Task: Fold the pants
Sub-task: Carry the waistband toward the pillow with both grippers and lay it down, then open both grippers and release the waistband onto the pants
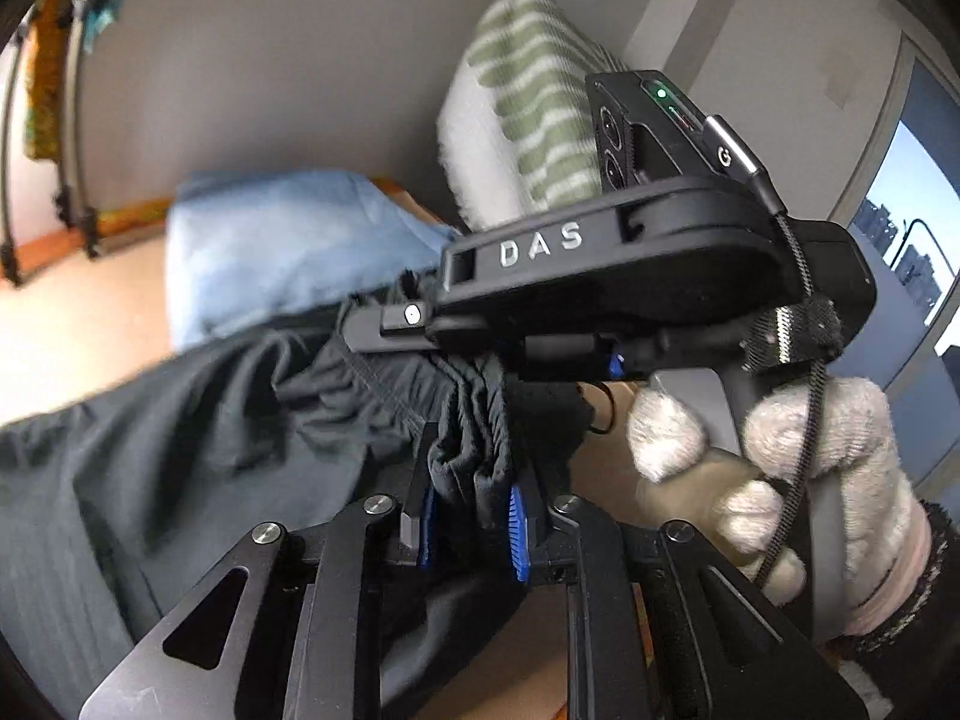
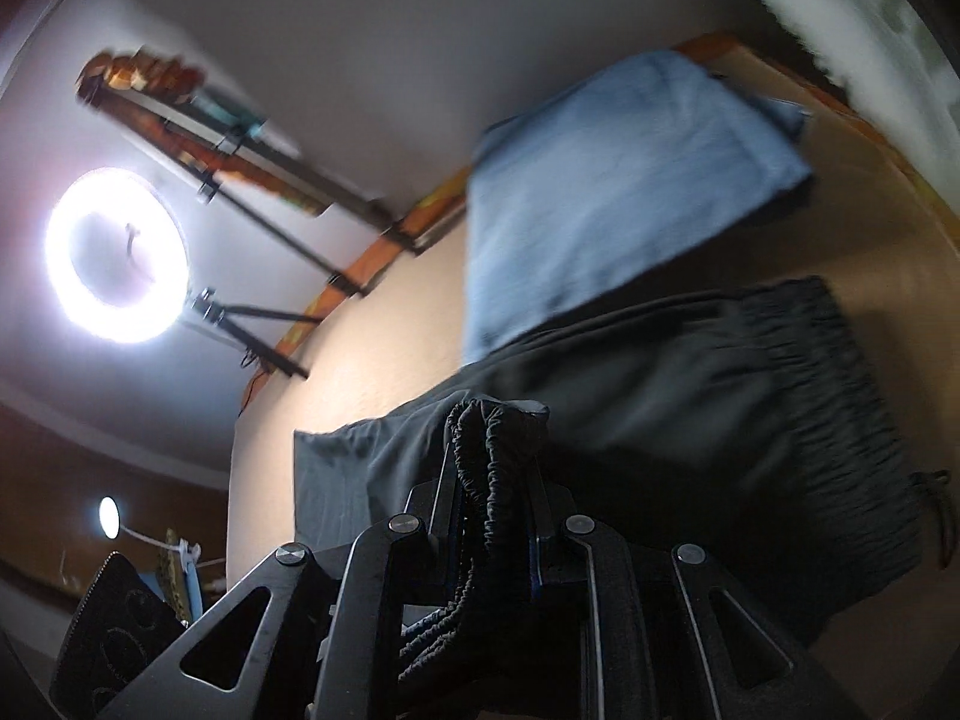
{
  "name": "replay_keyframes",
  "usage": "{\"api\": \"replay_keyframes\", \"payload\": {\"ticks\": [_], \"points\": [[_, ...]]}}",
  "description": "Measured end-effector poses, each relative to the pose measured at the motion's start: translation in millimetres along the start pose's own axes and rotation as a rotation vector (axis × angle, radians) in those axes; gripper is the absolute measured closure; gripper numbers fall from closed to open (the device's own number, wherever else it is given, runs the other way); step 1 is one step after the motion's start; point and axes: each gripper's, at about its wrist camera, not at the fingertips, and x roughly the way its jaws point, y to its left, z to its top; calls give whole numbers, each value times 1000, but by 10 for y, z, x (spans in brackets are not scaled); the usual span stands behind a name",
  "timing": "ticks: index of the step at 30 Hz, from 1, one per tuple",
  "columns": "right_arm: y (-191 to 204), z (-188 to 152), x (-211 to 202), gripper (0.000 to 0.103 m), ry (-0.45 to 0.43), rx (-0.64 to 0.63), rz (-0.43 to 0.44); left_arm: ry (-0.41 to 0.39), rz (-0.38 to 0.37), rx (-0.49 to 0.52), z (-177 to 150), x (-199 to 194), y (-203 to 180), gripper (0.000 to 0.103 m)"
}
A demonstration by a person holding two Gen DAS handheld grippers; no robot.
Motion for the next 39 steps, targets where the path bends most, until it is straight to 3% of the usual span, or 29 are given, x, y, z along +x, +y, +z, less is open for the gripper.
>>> {"api": "replay_keyframes", "payload": {"ticks": [5,10,13,17,19,22,25,27,29,34,39], "points": [[-261,63,-15,89,-18,19,-13,96,-22,38,-109,50,-158,77],[-383,94,52,87,-5,6,-9,77,-1,7,-228,-524,56,73],[-397,108,102,74,15,-5,-25,16,96,4,-377,-1142,371,72],[-463,99,64,47,32,-7,-29,-39,305,10,-662,-1827,913,72],[-484,67,19,43,49,-14,-49,-34,360,-30,-758,-1953,1227,72],[-409,-15,10,43,77,-78,-128,-7,449,-94,-1039,-2112,1653,72],[-267,-123,74,47,91,-157,-234,6,489,-132,-1267,-2142,1848,72],[-171,-186,161,76,97,-206,-331,0,488,-164,-1341,-2126,1918,72],[-81,-242,229,86,108,-237,-394,-8,487,-182,-1362,-2074,1941,72],[197,-166,-17,88,3,-367,-503,-11,491,-168,-1422,-2114,1928,72],[-25,7,-58,87,14,-338,-612,-24,470,-171,-1470,-2179,1895,72]]}}
